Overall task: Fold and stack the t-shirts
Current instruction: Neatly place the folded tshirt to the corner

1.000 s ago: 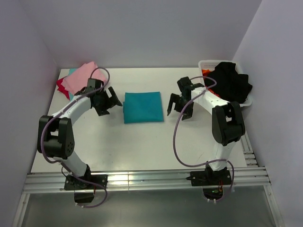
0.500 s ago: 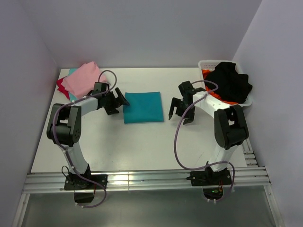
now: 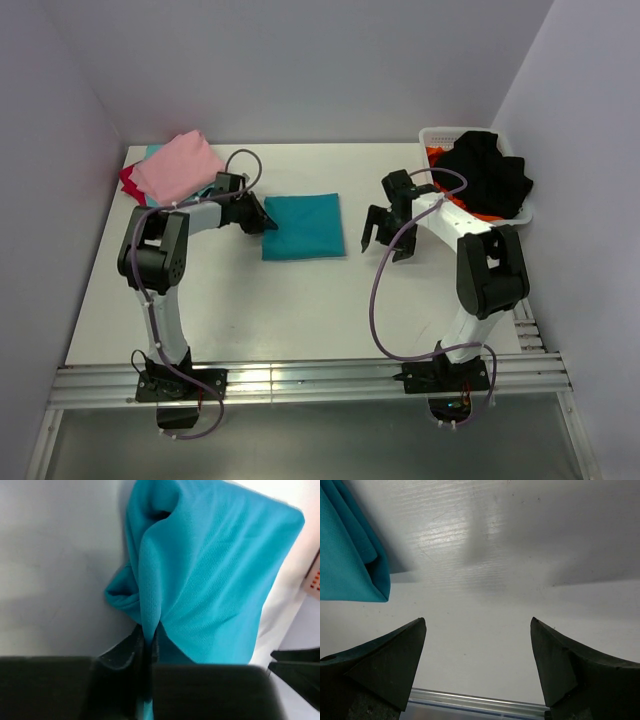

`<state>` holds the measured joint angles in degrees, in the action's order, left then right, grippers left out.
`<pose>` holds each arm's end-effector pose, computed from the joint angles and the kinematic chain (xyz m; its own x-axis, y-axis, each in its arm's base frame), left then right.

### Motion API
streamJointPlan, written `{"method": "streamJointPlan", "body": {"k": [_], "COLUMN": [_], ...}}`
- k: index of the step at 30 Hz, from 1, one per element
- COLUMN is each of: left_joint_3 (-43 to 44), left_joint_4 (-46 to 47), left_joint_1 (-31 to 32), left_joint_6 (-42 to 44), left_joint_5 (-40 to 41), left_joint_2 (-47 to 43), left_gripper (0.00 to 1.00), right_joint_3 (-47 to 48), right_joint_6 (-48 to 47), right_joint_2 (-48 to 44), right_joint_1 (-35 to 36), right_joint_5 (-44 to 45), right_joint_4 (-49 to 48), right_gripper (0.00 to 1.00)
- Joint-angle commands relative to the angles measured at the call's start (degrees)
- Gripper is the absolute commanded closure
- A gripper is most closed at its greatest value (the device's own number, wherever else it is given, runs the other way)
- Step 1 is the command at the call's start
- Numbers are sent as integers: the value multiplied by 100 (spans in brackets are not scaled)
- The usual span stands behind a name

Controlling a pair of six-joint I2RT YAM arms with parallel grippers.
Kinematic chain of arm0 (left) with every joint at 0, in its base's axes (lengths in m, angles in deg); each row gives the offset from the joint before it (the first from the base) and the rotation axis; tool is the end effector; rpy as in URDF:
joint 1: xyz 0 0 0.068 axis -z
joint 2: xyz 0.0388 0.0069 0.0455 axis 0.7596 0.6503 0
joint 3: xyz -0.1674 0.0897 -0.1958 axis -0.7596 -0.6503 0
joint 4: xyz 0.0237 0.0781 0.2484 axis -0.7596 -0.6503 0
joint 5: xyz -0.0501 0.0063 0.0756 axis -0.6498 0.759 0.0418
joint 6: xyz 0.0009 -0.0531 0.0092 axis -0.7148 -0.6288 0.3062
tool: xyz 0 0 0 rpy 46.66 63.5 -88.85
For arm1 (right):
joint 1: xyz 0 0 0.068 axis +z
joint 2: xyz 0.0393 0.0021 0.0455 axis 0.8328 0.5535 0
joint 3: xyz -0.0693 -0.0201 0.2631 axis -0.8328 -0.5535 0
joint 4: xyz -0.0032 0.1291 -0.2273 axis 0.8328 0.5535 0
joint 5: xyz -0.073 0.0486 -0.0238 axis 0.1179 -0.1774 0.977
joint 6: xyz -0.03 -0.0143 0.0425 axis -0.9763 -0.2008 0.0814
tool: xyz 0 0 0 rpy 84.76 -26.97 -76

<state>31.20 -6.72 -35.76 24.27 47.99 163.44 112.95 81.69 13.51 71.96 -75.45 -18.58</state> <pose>0.3986 -0.1120 0.1340 -0.8706 -0.4320 -0.2355 -0.1825 0.7279 -0.6610 0.3187 0.0939 0.1987 -0.9534 0.2508 -0.1678 0.2048 0.9462 0.2505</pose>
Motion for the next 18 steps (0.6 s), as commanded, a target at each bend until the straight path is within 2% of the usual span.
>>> {"method": "streamJointPlan", "body": {"k": [1, 4, 10, 18], "left_joint_3": [362, 933, 2716, 5046], "left_joint_4": [-445, -989, -2253, -3248], "left_joint_1": [39, 22, -119, -636], "left_joint_6": [206, 434, 962, 1376], "left_joint_5": [175, 394, 869, 958], "left_joint_2": [135, 143, 222, 722], "left_gripper": [100, 100, 99, 100], "right_joint_3": [-26, -9, -123, -439], "right_joint_6": [-88, -97, -106, -281], "right_joint_2": [-283, -309, -406, -625], "right_joint_1": [-72, -89, -107, -151], "right_joint_5": [122, 105, 70, 157], "right_joint_4": [71, 88, 18, 105], "right_gripper": [9, 9, 10, 10]}}
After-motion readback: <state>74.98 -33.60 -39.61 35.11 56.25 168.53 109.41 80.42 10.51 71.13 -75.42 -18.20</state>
